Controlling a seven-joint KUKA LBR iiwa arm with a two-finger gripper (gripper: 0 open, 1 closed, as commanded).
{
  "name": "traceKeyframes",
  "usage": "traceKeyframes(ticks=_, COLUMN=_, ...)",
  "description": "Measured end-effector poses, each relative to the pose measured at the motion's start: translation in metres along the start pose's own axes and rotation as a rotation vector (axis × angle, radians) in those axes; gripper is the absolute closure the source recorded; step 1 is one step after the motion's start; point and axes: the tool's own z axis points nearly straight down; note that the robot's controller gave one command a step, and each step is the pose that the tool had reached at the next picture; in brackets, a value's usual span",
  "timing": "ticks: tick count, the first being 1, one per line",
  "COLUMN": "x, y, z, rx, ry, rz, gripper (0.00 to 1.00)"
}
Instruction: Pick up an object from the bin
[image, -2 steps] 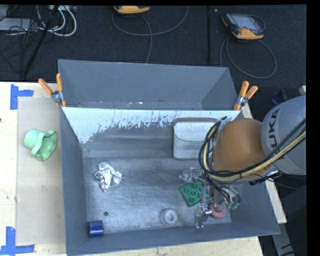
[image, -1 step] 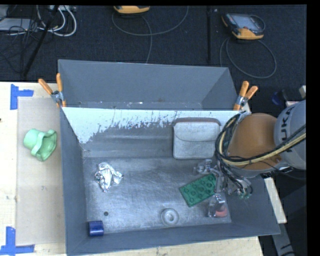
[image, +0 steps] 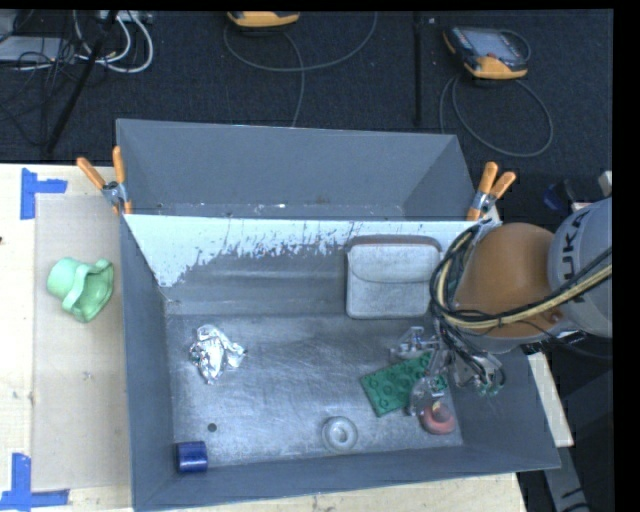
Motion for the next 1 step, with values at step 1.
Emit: traceKeyframes(ticks=1, x=-0.0093, y=-0.0084, z=-0.1515, rx=0.002, ry=-0.001, rz=-0.169, gripper=1.0)
